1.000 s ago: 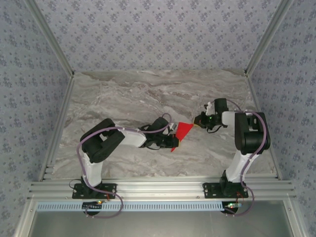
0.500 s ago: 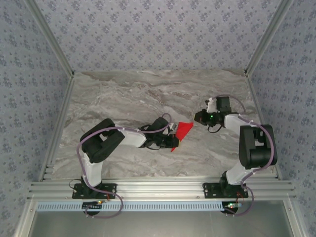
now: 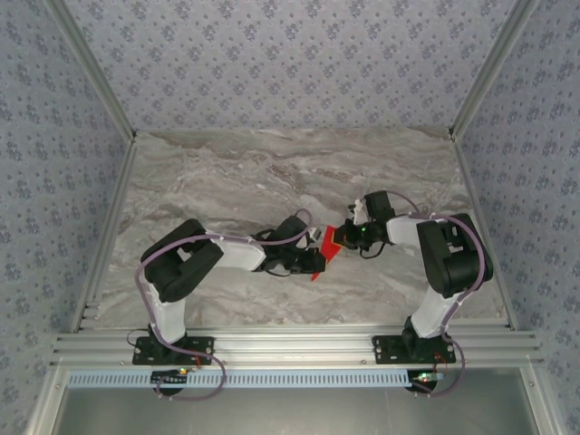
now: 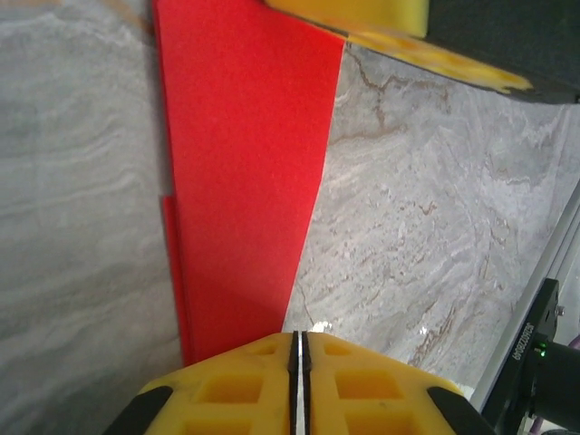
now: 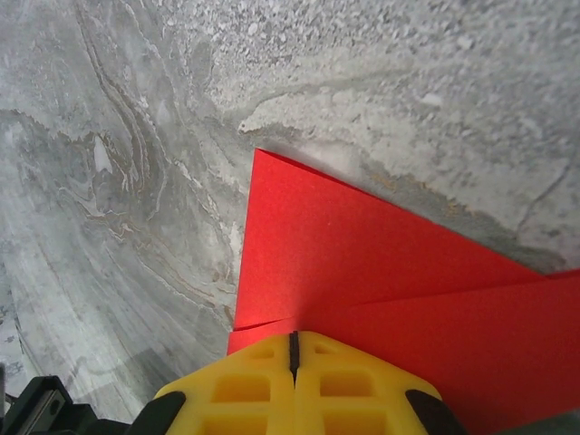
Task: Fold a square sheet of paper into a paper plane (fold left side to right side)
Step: Fold the wing for the fifth time at the center of the table.
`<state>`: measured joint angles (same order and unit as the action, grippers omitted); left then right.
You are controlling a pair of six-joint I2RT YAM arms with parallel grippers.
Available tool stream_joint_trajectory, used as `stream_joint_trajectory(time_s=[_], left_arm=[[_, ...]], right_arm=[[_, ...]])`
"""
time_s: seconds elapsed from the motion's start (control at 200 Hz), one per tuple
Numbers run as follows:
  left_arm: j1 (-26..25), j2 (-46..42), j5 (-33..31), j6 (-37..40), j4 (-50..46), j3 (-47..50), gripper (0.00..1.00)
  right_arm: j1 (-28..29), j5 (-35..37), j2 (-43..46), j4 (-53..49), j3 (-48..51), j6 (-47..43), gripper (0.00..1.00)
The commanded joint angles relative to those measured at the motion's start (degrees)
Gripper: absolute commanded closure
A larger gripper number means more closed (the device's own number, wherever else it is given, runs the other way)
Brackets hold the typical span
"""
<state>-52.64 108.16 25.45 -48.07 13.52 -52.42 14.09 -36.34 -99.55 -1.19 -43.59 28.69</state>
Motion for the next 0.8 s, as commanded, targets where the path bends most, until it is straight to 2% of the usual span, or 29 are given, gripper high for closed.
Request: stream_joint_trajectory(time_s=[0.0, 0.27, 0.794], left_arm=[[-0.7, -4.2, 0.5, 0.4, -4.6, 1.4, 0.86], [-1.4, -5.5, 4.1, -0.1, -4.6, 0.4, 0.83], [-1.6, -2.3, 1.6, 0.3, -6.7, 0.1, 0.82]], right_arm=[[0.1, 5.4, -2.0, -4.2, 0.0, -0.3, 0.96], [0.2, 5.4, -2.1, -4.7, -0.4, -0.6, 0.96], [0.4, 6.2, -1.6, -6.6, -1.0, -1.4, 0.96]])
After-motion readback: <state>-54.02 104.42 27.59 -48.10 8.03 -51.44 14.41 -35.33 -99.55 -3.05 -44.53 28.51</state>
